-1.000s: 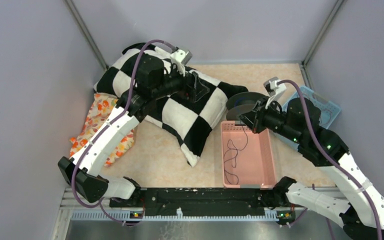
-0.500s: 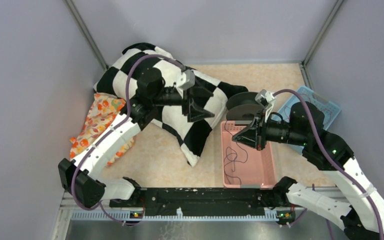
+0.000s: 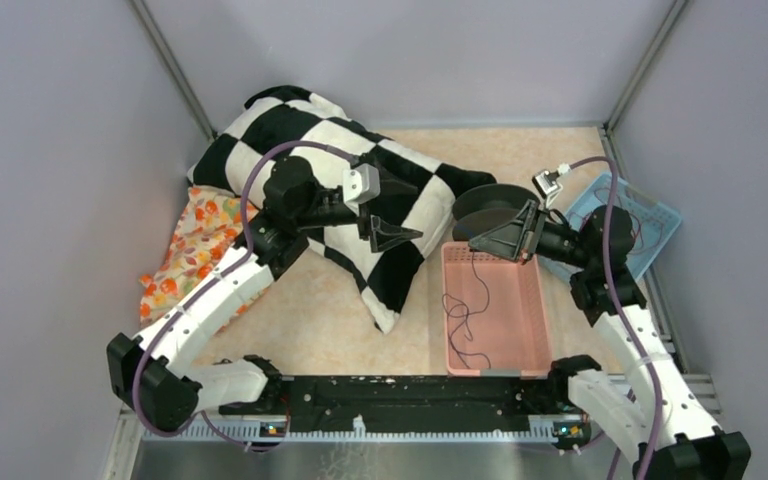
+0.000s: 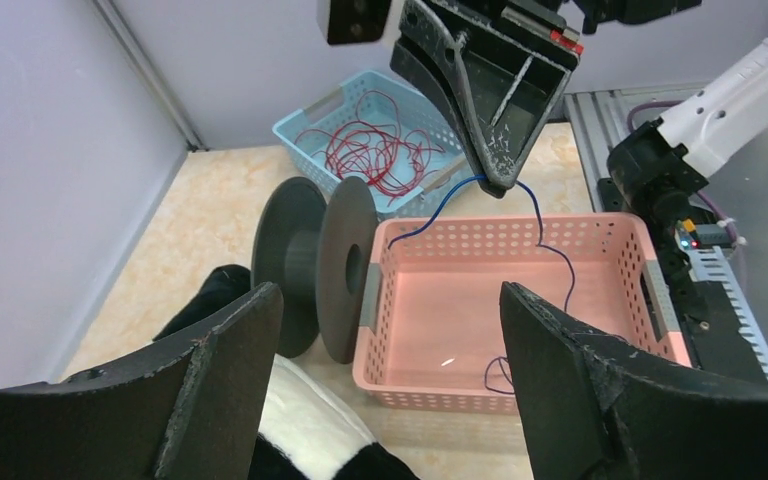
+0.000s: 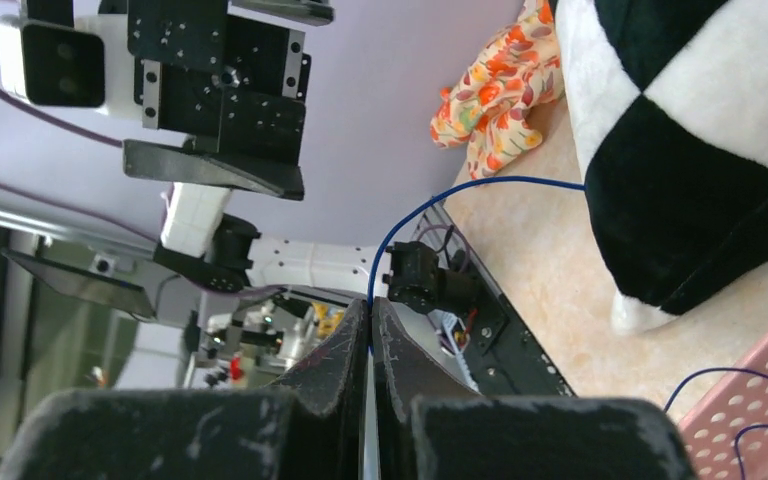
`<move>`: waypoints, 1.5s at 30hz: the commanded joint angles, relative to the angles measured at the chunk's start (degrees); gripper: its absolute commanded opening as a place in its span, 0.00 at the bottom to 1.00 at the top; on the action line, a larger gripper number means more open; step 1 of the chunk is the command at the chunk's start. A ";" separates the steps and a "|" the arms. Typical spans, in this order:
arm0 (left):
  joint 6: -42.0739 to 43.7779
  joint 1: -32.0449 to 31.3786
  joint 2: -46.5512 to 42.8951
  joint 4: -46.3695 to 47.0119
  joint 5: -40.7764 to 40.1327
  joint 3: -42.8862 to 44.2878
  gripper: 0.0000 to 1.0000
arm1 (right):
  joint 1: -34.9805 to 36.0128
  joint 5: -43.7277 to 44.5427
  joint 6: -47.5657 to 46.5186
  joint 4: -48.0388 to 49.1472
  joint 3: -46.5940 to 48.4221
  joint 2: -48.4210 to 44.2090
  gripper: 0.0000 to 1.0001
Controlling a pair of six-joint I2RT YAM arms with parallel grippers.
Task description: Wrap the cables
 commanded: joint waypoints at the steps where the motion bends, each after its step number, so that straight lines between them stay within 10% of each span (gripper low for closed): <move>1: -0.09 0.10 2.61 7.42 -0.95 0.34 0.85 | -5.18 -6.11 15.51 16.58 -2.34 -0.61 0.00; 6: -5.28 0.09 12.31 13.18 -3.96 3.92 0.83 | -9.76 -2.89 5.77 -6.33 3.62 2.21 0.00; 13: -11.44 -0.05 23.72 19.26 -3.61 10.57 0.83 | -13.93 4.35 5.63 -11.95 7.79 7.58 0.00; 23: -23.73 0.01 37.62 21.67 -5.35 21.06 0.76 | -14.05 10.62 4.16 -8.75 12.05 19.23 0.00; 28: -26.59 0.00 41.13 18.63 -5.60 24.87 0.98 | -14.09 12.11 6.92 -3.31 10.46 22.22 0.00; 45: -21.50 -0.49 52.44 16.98 8.77 34.99 0.99 | -14.04 8.25 8.88 6.09 9.78 29.37 0.00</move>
